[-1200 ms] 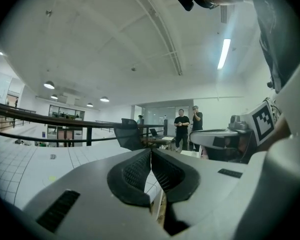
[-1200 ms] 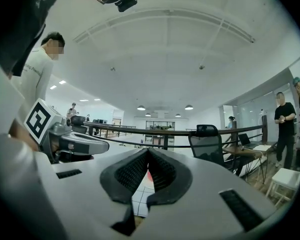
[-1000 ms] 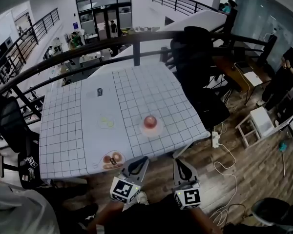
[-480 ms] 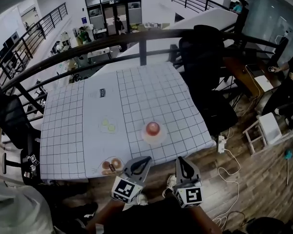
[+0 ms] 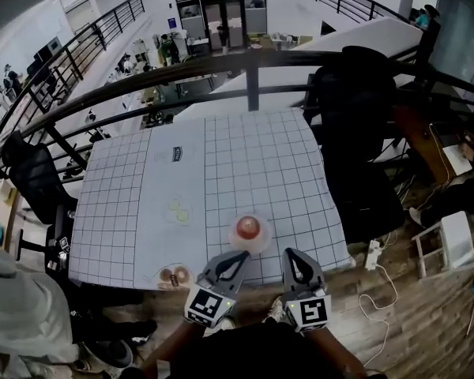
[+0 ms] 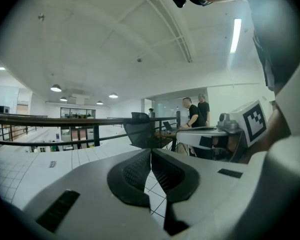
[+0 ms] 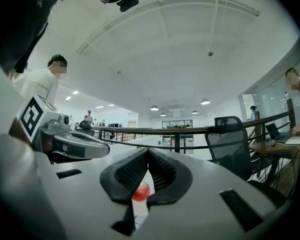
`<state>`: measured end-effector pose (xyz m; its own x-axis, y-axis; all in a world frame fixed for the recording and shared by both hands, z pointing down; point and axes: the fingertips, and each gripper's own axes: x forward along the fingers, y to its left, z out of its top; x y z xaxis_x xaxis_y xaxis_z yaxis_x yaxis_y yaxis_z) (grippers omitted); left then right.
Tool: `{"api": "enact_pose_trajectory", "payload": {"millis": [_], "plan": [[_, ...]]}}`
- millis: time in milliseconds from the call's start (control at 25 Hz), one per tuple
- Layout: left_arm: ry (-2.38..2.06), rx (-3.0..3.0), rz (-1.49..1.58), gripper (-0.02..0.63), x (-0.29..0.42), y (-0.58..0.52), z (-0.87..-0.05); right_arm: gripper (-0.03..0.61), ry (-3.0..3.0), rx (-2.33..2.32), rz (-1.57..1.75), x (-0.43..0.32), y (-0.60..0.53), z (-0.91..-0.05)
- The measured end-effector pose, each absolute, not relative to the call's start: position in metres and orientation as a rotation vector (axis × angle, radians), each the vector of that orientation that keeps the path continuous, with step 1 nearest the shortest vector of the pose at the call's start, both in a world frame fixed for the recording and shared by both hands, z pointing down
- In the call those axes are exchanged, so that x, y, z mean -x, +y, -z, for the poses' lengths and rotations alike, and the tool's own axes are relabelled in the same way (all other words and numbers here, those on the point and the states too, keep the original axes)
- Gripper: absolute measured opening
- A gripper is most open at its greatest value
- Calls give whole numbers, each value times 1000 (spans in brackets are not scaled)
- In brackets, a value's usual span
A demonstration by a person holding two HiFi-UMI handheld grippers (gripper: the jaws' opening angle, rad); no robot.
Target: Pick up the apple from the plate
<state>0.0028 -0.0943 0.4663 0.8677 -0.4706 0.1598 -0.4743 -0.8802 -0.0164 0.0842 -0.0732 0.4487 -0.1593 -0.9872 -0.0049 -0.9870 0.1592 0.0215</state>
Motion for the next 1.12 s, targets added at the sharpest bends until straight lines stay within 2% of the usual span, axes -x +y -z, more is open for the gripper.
{"api": "enact_pose_trajectory", "payload": {"millis": [440,1120], "plan": [[-983,-2943,-328,23,-41,-111,-487,24,-2562,-1815,-22,-108,-111,-471],[-1065,-2833,-284,23,-40,-165,-526,23,-2608,-1718,-67,-102,-165,-490]]}}
